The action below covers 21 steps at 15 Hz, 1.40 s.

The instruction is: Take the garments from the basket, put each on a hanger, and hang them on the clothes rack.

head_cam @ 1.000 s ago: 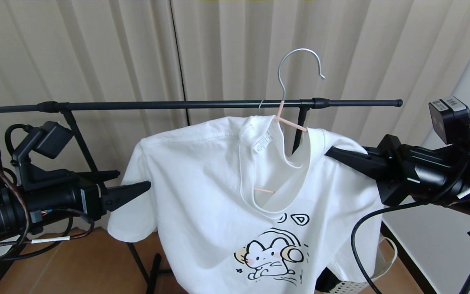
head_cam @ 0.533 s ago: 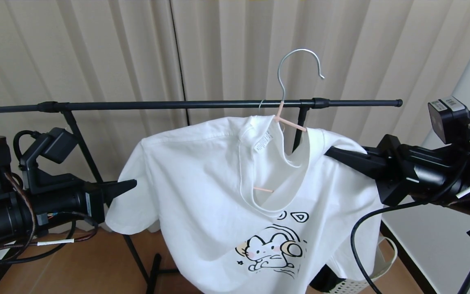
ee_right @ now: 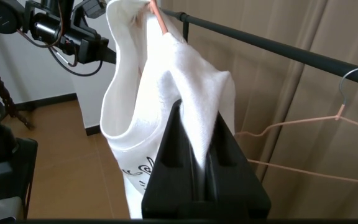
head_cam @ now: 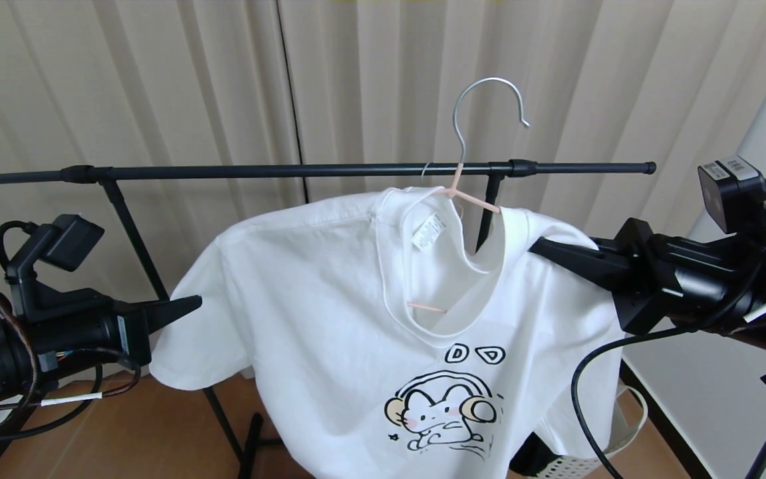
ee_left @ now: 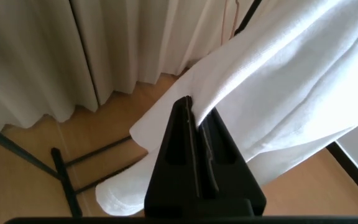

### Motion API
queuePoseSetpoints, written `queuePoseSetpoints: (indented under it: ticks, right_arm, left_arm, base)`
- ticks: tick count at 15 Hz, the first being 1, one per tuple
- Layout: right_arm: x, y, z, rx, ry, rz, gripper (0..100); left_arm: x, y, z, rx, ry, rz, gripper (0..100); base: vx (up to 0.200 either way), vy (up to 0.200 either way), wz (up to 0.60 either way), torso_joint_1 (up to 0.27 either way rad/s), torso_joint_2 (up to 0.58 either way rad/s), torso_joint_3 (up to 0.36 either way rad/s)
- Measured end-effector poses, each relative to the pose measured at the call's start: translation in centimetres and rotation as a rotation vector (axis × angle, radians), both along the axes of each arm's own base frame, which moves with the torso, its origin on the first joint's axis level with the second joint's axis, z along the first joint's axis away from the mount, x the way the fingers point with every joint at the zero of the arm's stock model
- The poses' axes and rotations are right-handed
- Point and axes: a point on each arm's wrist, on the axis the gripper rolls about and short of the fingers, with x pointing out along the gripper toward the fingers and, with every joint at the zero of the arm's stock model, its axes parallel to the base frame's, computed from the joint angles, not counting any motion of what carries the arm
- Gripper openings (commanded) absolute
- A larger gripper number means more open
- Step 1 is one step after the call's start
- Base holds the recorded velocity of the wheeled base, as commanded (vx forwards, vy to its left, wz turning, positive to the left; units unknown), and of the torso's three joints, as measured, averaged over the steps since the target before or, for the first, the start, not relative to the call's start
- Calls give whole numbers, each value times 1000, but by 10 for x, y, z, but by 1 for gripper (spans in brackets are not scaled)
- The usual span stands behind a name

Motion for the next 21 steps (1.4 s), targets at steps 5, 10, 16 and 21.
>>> queuePoseSetpoints:
  ticks: [5, 10, 16, 21]
  right_arm:
    - [0, 0, 0, 1, 0, 0, 0]
    - [0, 0, 0, 0, -1, 0, 0]
    - [0, 0, 0, 1, -1, 0, 0]
    - [1, 0, -1, -1, 5, 0, 0]
  left_arm:
    - [-1, 5, -3, -4, 14, 23, 0]
    - [-3, 6, -7, -4, 27, 30, 0]
    - [-7, 5, -3, -3, 9, 22, 100]
    - [-15, 0, 1, -3, -19, -9, 100]
  base:
    - [0, 0, 0, 0, 0, 0]
    - [0, 0, 0, 0, 0, 0]
    - [0, 0, 0, 0, 0, 0]
    - [0, 0, 0, 0, 0, 0]
